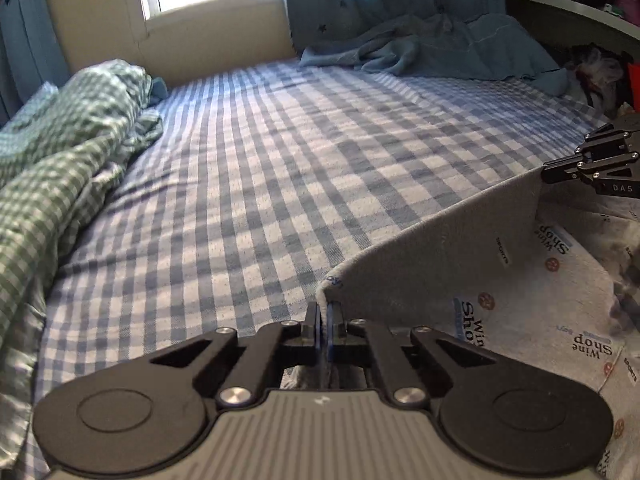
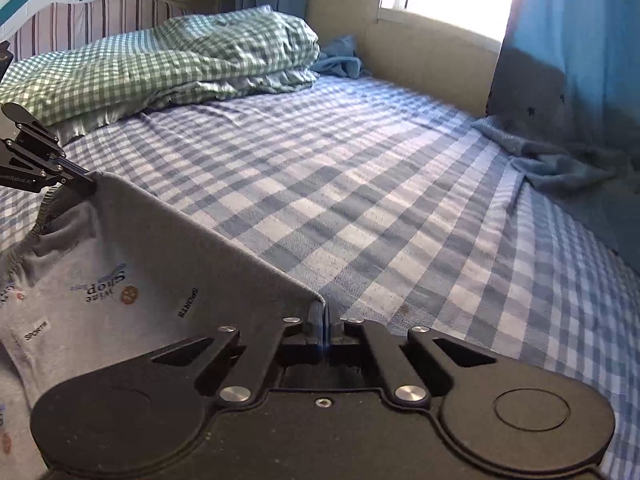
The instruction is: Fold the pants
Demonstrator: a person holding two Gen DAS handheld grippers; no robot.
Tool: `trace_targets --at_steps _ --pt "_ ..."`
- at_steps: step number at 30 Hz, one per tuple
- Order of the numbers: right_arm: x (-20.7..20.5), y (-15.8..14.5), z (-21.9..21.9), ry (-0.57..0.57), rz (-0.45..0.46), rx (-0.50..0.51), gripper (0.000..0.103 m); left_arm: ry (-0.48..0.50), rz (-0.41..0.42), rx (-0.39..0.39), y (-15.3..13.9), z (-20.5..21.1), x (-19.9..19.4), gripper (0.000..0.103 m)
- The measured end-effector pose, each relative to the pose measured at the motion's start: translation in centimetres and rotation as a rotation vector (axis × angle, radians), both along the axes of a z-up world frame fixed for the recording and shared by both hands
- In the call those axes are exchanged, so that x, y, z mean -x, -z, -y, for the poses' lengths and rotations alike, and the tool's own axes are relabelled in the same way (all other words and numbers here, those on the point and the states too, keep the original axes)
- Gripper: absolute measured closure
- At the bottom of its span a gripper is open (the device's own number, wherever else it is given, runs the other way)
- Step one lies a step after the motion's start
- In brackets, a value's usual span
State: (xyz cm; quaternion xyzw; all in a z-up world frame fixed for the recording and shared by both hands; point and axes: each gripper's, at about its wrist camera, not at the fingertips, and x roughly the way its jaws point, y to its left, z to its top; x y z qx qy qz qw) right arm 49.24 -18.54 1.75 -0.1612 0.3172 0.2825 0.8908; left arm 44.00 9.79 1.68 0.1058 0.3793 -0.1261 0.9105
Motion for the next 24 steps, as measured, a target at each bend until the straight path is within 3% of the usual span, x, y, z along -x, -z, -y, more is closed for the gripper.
trace_targets --at_steps 8,14,19,24 --pt "13.7 -5.5 3.0 -0.034 0.191 0.018 0.103 0.152 0.230 -0.034 -4.5 1.5 11.1 0.101" --pt "25.6 -5.9 4.0 -0.043 0.275 0.051 0.103 0.254 0.382 -0.104 -4.1 2.8 21.1 0.101" --pt "33.1 -3.0 4.5 0.024 0.283 0.026 0.103 0.299 0.372 -0.116 -1.1 3.7 26.0 0.101" --pt "36.5 0.8 3.3 0.071 0.257 0.055 0.103 0.306 0.331 -0.134 2.1 4.1 28.7 0.101"
